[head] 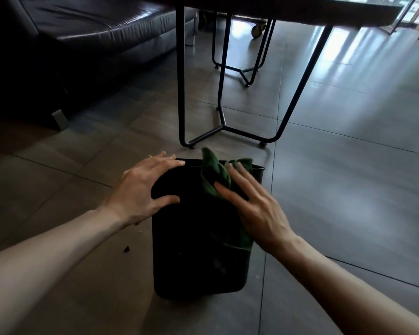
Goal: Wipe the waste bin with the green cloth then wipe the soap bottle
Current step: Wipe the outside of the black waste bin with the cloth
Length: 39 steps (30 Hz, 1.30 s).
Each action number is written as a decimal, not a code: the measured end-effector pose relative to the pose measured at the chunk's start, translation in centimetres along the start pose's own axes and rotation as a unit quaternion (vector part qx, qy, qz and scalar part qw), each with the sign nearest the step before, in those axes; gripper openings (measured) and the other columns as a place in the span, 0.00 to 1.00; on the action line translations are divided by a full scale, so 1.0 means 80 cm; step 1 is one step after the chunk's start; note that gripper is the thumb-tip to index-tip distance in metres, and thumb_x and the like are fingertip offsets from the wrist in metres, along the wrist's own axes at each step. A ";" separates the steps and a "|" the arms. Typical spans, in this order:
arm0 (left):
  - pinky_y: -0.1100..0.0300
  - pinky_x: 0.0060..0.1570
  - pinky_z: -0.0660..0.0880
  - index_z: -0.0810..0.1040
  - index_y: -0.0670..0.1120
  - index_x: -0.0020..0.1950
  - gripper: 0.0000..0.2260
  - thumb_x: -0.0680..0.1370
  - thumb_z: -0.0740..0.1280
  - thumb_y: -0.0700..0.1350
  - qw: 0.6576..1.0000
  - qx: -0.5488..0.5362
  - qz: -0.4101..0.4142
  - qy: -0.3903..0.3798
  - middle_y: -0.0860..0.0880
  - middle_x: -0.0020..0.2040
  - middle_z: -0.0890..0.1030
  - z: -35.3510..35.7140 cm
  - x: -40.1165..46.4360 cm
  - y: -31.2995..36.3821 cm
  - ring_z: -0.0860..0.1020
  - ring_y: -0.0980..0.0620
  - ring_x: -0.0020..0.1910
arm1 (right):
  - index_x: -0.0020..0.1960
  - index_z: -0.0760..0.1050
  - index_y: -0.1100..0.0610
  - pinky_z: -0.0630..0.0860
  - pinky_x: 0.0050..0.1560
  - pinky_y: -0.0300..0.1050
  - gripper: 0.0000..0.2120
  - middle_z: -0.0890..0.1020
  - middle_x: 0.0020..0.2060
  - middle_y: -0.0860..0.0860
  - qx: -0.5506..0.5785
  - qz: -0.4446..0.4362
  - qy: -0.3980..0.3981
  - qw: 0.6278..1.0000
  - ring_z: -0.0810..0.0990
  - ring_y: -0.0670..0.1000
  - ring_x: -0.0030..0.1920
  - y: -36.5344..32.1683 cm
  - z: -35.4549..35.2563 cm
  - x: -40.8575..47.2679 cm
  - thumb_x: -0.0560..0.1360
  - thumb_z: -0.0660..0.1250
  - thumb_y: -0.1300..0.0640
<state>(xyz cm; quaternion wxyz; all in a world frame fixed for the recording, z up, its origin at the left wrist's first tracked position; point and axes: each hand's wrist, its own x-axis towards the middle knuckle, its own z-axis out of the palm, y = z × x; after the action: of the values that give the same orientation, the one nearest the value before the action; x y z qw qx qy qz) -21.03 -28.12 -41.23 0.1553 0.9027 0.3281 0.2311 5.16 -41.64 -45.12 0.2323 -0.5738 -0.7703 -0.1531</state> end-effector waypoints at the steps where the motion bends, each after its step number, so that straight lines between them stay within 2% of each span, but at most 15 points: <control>1: 0.51 0.78 0.60 0.71 0.57 0.74 0.35 0.69 0.80 0.53 1.000 -0.001 -0.001 -0.001 0.53 0.74 0.73 -0.001 0.000 0.000 0.65 0.54 0.77 | 0.74 0.74 0.55 0.65 0.78 0.59 0.20 0.66 0.78 0.62 -0.001 -0.019 -0.006 1.000 0.61 0.63 0.80 -0.006 0.004 -0.003 0.82 0.66 0.60; 4: 0.52 0.77 0.61 0.72 0.56 0.73 0.33 0.69 0.80 0.51 1.000 0.006 0.007 -0.005 0.54 0.74 0.73 -0.003 0.000 -0.001 0.65 0.54 0.77 | 0.69 0.79 0.56 0.66 0.77 0.60 0.14 0.70 0.76 0.62 0.031 -0.133 -0.051 0.989 0.65 0.64 0.79 -0.036 0.033 -0.053 0.85 0.64 0.60; 6: 0.52 0.77 0.61 0.73 0.57 0.72 0.33 0.69 0.80 0.51 1.000 0.004 0.013 -0.007 0.55 0.75 0.72 -0.003 -0.002 -0.002 0.64 0.55 0.78 | 0.65 0.80 0.54 0.69 0.74 0.58 0.11 0.74 0.74 0.59 0.024 -0.218 -0.116 0.969 0.66 0.62 0.79 -0.058 0.051 -0.097 0.85 0.65 0.57; 9: 0.54 0.77 0.60 0.72 0.57 0.72 0.32 0.69 0.79 0.52 1.000 -0.004 0.015 -0.008 0.56 0.75 0.71 -0.003 -0.004 -0.001 0.63 0.56 0.78 | 0.63 0.79 0.51 0.71 0.73 0.55 0.10 0.76 0.73 0.57 -0.005 -0.258 -0.166 0.952 0.71 0.60 0.76 -0.060 0.052 -0.121 0.82 0.69 0.53; 12: 0.50 0.77 0.61 0.71 0.57 0.73 0.33 0.70 0.79 0.53 1.000 0.001 -0.006 -0.003 0.54 0.74 0.72 -0.001 -0.007 -0.004 0.65 0.54 0.77 | 0.65 0.80 0.55 0.68 0.76 0.59 0.12 0.72 0.76 0.61 0.019 -0.158 -0.085 0.984 0.68 0.63 0.77 -0.032 0.038 -0.094 0.85 0.63 0.60; 15: 0.55 0.77 0.59 0.72 0.56 0.73 0.33 0.69 0.79 0.53 1.000 0.004 -0.025 0.003 0.53 0.74 0.73 0.002 -0.009 -0.009 0.66 0.53 0.77 | 0.72 0.76 0.55 0.66 0.78 0.56 0.19 0.66 0.79 0.61 0.001 -0.007 -0.011 1.000 0.61 0.61 0.81 -0.003 0.018 -0.048 0.82 0.68 0.62; 18: 0.53 0.77 0.60 0.71 0.56 0.72 0.33 0.69 0.79 0.53 0.999 0.002 -0.041 -0.001 0.52 0.74 0.73 0.002 -0.008 -0.015 0.66 0.52 0.77 | 0.76 0.72 0.53 0.66 0.75 0.58 0.25 0.65 0.80 0.60 0.000 0.062 -0.003 0.998 0.59 0.61 0.82 -0.010 0.020 -0.024 0.80 0.71 0.61; 20: 0.50 0.76 0.62 0.71 0.58 0.72 0.33 0.69 0.79 0.53 0.999 0.003 -0.052 -0.008 0.53 0.74 0.74 0.001 -0.009 -0.018 0.66 0.52 0.77 | 0.76 0.72 0.54 0.64 0.79 0.60 0.23 0.65 0.79 0.62 0.006 0.015 -0.023 1.000 0.59 0.63 0.81 -0.028 0.037 -0.036 0.81 0.68 0.61; 23: 0.51 0.76 0.62 0.71 0.59 0.71 0.33 0.69 0.79 0.54 0.999 0.007 -0.053 -0.007 0.54 0.73 0.74 0.001 -0.011 -0.023 0.67 0.52 0.76 | 0.73 0.73 0.53 0.60 0.80 0.61 0.20 0.67 0.78 0.62 0.019 -0.115 -0.084 0.990 0.61 0.64 0.81 -0.060 0.067 -0.084 0.81 0.63 0.60; 25: 0.49 0.76 0.62 0.71 0.58 0.71 0.33 0.69 0.79 0.54 0.999 0.007 -0.051 -0.010 0.53 0.73 0.74 0.001 -0.011 -0.023 0.66 0.52 0.77 | 0.70 0.75 0.51 0.65 0.77 0.60 0.20 0.71 0.77 0.59 0.007 -0.193 -0.136 0.972 0.63 0.63 0.80 -0.073 0.077 -0.120 0.79 0.62 0.57; 28: 0.49 0.77 0.62 0.71 0.57 0.72 0.33 0.69 0.79 0.53 0.998 -0.003 -0.055 -0.009 0.52 0.74 0.73 0.000 -0.012 -0.019 0.65 0.52 0.77 | 0.65 0.78 0.49 0.72 0.72 0.55 0.12 0.75 0.74 0.57 0.003 -0.235 -0.155 0.960 0.68 0.60 0.78 -0.062 0.071 -0.135 0.86 0.61 0.58; 30: 0.51 0.77 0.61 0.71 0.55 0.72 0.33 0.70 0.79 0.52 0.998 -0.001 -0.058 -0.004 0.52 0.74 0.73 0.001 -0.012 -0.017 0.65 0.51 0.78 | 0.65 0.80 0.52 0.72 0.72 0.57 0.11 0.74 0.74 0.59 0.027 -0.190 -0.119 0.974 0.68 0.61 0.78 -0.039 0.058 -0.114 0.85 0.62 0.58; 33: 0.54 0.77 0.58 0.72 0.53 0.72 0.32 0.70 0.80 0.51 0.998 0.001 -0.063 -0.003 0.51 0.74 0.73 0.002 -0.012 -0.013 0.65 0.51 0.78 | 0.71 0.76 0.55 0.68 0.76 0.58 0.17 0.68 0.78 0.61 0.022 -0.027 -0.010 0.999 0.63 0.62 0.80 -0.003 0.037 -0.052 0.83 0.67 0.60; 36: 0.55 0.77 0.58 0.73 0.52 0.71 0.32 0.69 0.80 0.50 0.998 -0.010 -0.069 -0.005 0.49 0.74 0.74 0.000 -0.011 -0.012 0.65 0.50 0.77 | 0.76 0.71 0.53 0.64 0.74 0.59 0.24 0.64 0.80 0.60 0.011 0.098 0.037 0.994 0.58 0.61 0.82 0.003 0.030 0.004 0.81 0.68 0.62; 39: 0.51 0.77 0.60 0.73 0.53 0.71 0.32 0.69 0.80 0.50 0.997 -0.014 -0.073 -0.001 0.49 0.73 0.74 -0.001 -0.011 -0.012 0.66 0.50 0.77 | 0.76 0.72 0.55 0.64 0.78 0.62 0.25 0.64 0.80 0.62 0.017 0.052 0.007 0.998 0.58 0.64 0.81 -0.021 0.050 -0.013 0.80 0.70 0.63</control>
<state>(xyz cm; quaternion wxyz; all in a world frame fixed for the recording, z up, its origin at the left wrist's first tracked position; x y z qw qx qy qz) -22.18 -27.98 -41.89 0.1847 0.8743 0.3894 0.2232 3.06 -40.97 -49.00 0.2553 -0.6076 -0.7404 -0.1321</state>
